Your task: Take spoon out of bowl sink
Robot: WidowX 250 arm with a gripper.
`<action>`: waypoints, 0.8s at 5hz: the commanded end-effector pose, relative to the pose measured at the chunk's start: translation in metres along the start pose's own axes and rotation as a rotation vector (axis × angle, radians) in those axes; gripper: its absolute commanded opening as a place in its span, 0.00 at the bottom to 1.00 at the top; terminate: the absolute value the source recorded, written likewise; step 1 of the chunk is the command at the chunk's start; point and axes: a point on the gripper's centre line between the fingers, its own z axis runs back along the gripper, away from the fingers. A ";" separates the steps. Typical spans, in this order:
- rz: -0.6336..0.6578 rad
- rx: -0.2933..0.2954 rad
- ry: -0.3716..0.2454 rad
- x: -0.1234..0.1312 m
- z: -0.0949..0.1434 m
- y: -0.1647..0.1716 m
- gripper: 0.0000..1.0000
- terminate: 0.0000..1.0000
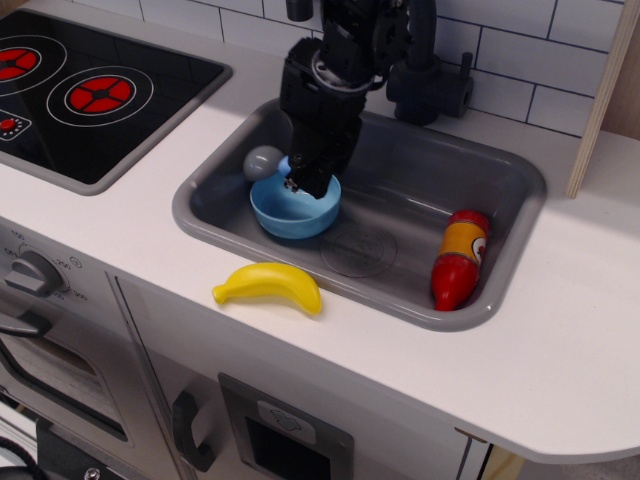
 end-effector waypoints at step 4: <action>-0.849 -0.198 0.128 -0.033 0.031 0.022 0.00 0.00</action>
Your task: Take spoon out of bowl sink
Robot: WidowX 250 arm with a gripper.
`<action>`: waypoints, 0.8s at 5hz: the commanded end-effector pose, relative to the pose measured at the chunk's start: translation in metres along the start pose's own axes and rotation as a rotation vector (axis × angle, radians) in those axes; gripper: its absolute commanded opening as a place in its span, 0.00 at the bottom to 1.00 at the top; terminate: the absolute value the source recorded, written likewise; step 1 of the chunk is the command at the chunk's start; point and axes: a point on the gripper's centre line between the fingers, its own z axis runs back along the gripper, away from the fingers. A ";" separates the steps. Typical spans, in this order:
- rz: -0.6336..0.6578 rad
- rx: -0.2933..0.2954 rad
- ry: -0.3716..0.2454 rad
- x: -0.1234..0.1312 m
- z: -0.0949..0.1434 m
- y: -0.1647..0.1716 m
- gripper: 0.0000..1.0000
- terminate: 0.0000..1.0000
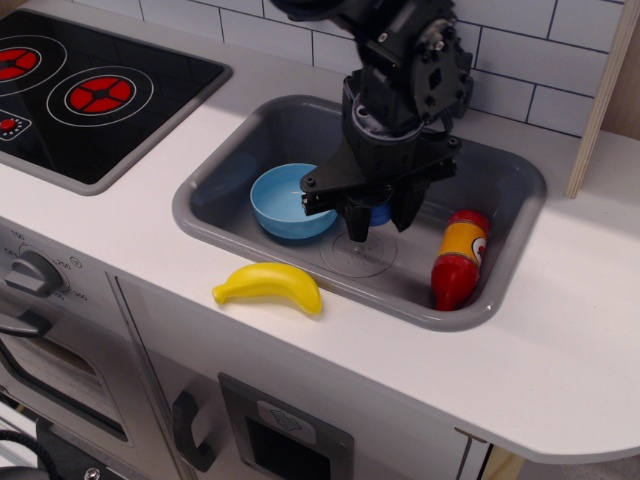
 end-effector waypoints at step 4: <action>-0.258 -0.008 0.269 0.017 -0.015 0.009 0.00 0.00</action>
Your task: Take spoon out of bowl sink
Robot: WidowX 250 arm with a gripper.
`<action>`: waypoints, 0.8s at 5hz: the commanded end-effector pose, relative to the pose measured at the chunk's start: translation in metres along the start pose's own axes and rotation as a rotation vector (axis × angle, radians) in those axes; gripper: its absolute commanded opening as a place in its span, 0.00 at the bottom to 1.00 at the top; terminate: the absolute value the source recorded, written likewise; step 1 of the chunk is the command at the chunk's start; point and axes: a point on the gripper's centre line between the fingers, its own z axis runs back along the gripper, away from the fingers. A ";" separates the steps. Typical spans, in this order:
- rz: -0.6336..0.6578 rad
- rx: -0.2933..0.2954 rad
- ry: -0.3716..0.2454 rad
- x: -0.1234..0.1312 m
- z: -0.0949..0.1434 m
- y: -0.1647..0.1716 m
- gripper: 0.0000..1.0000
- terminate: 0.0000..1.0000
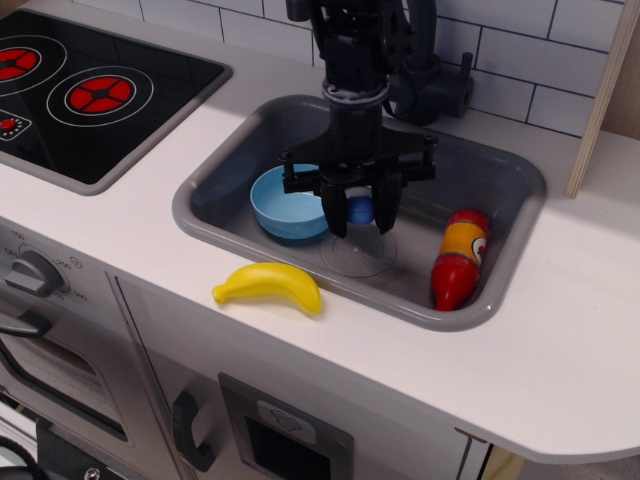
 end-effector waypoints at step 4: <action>-0.090 0.044 0.048 0.001 -0.016 0.015 1.00 0.00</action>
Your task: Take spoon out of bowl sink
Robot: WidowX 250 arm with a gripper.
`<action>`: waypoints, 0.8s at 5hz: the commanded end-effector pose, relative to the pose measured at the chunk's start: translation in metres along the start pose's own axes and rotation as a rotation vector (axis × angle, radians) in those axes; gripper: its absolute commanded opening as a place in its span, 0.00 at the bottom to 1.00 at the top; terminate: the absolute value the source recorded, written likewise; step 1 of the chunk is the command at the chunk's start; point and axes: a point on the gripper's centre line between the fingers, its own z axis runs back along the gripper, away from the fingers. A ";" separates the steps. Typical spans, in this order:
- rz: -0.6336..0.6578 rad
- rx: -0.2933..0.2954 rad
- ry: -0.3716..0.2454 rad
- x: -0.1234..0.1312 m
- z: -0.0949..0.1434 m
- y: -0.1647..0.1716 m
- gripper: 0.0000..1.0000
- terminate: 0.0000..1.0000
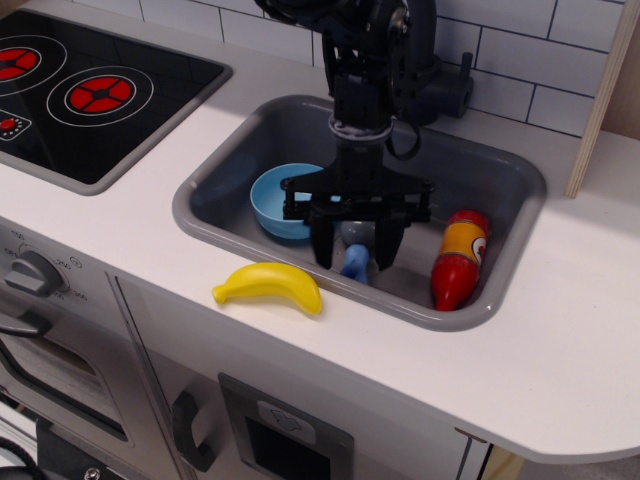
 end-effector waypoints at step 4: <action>0.256 -0.095 -0.232 0.013 0.071 0.012 1.00 0.00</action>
